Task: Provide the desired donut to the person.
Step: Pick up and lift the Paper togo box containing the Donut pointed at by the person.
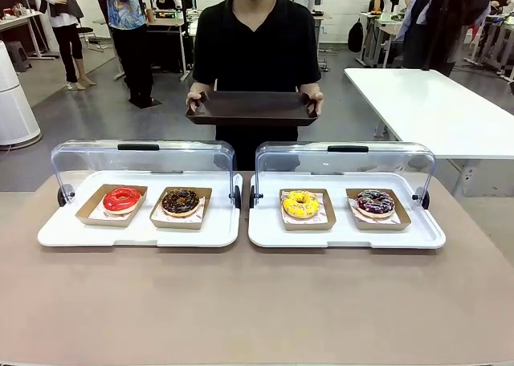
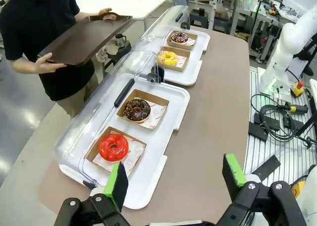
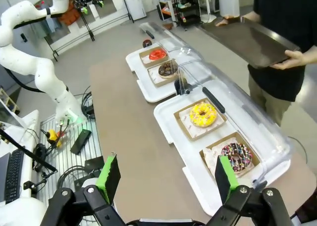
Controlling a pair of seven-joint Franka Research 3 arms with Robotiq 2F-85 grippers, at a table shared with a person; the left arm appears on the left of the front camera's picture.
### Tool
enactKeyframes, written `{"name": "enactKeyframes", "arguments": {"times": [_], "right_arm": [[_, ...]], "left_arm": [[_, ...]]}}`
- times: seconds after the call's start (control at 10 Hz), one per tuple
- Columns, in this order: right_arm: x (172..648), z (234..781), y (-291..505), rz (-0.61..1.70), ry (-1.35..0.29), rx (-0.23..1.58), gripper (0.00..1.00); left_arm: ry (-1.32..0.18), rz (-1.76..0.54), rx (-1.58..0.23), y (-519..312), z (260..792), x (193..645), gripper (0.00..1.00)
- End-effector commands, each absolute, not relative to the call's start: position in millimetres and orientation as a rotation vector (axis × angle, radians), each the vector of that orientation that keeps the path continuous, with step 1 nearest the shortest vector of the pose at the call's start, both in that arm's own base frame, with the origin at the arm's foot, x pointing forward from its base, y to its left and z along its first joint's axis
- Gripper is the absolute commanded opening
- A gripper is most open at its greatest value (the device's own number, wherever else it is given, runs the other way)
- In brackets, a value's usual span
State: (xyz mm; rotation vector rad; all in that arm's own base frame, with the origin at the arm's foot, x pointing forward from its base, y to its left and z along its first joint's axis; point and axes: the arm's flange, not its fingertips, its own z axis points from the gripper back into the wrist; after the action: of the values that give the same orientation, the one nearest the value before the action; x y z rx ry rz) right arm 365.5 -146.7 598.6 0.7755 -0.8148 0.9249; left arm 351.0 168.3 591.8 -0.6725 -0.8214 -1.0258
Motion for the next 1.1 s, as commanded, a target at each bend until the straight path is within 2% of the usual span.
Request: {"name": "enactKeyframes", "arguments": {"times": [0.0, 1.0], "right_arm": [[364.3, 598.9, -150.1, 0.93, -0.819, 0.789, 1.0], [364.3, 598.9, -150.1, 0.93, -0.819, 0.789, 1.0]], "left_arm": [[-0.829, -1.028, -0.68, 169.5, 592.4, 351.2, 1.0], [-0.829, -1.028, -0.68, 169.5, 592.4, 351.2, 1.0]]}}
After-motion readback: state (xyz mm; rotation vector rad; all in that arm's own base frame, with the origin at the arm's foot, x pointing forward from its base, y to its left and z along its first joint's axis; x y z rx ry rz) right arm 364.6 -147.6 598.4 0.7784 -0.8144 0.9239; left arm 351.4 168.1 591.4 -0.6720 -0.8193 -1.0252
